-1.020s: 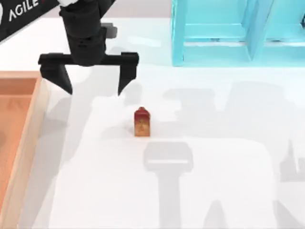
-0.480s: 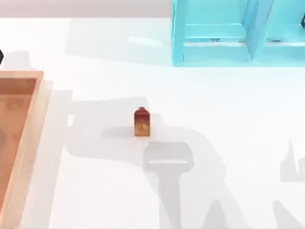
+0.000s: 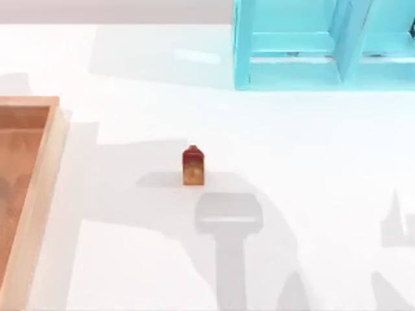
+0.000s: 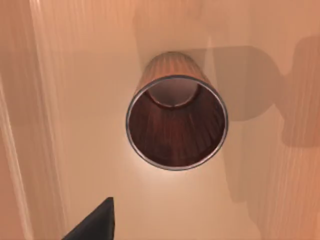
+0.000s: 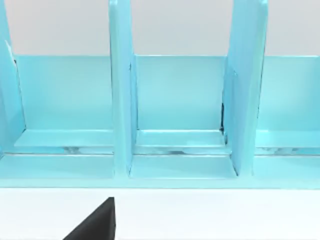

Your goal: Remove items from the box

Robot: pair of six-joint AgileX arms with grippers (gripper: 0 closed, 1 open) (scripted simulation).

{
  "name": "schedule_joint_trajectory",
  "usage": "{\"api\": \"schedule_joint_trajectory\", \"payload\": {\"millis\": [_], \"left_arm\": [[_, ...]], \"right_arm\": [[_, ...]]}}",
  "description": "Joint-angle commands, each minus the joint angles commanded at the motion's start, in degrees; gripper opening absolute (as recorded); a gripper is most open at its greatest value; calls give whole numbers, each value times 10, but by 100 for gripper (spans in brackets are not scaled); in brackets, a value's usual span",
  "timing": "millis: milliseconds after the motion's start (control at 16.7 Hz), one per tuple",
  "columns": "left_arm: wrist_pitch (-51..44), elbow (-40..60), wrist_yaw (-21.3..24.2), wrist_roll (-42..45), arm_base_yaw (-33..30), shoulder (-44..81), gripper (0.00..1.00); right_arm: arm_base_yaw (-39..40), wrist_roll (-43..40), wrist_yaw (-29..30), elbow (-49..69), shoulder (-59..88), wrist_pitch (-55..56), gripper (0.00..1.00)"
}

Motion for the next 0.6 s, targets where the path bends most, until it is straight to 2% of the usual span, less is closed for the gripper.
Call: {"api": "schedule_joint_trajectory", "payload": {"millis": [240,600], "left_arm": [[49,-42,0,1,1,7,100],[174,-147,0,3,4,26,100]], "right_arm": [[0,0,0,0,0,0,100],[0,0,0,0,0,0,100]]}}
